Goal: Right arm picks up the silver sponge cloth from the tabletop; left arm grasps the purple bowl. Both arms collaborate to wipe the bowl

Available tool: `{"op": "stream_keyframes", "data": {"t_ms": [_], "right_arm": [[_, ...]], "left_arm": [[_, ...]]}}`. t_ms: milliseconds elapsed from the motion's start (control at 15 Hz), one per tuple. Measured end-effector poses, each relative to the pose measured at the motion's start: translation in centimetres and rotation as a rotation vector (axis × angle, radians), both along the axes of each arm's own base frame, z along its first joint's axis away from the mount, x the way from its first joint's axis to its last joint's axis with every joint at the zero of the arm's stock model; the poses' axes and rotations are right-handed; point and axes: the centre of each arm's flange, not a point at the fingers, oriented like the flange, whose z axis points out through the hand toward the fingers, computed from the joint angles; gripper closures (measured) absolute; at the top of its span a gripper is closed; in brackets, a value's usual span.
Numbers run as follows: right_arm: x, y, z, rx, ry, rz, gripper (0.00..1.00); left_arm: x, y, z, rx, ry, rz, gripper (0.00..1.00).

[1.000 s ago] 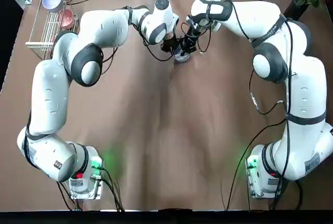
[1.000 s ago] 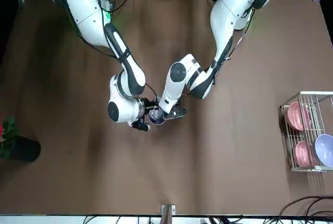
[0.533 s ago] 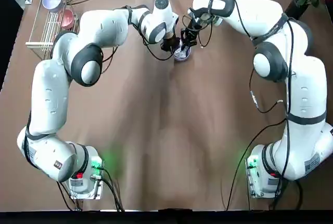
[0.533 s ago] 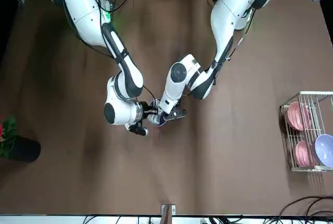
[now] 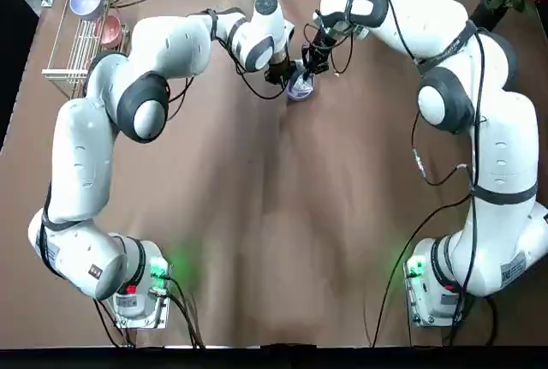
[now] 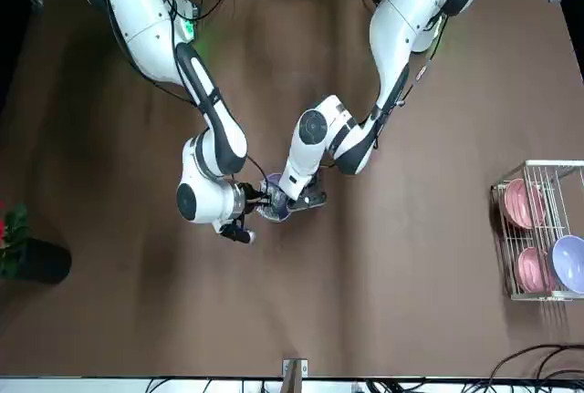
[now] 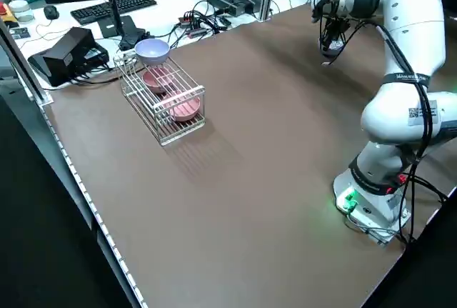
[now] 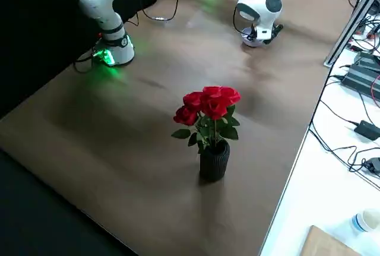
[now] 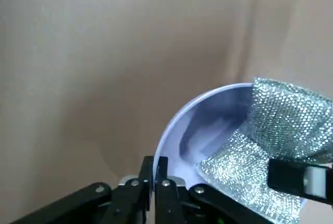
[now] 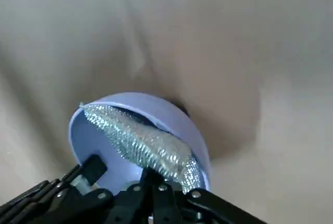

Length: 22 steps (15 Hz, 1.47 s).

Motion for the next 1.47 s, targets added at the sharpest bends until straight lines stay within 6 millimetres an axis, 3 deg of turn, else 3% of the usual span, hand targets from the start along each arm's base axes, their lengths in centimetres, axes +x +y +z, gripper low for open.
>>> {"op": "stream_keyframes", "data": {"t_ms": [533, 1000, 1200, 1467], "right_arm": [[-2.0, 0.2, -1.6, -0.017, 0.126, 0.070, 0.98], [-1.8, 0.1, 0.5, -0.006, 0.173, 0.090, 0.98], [-1.3, -1.6, 2.2, 0.009, 0.251, 0.123, 0.98], [0.6, -6.2, 4.1, 0.034, 0.307, 0.114, 0.98]], "left_arm": [[-0.6, -0.6, -0.1, -0.002, 0.006, -0.011, 0.95], [-0.4, -0.3, -0.1, 0.000, 0.005, -0.007, 0.95], [-0.3, -0.2, -0.1, 0.001, 0.004, -0.005, 0.95], [-0.1, 0.0, -0.1, 0.000, 0.003, -0.001, 0.95]]}}
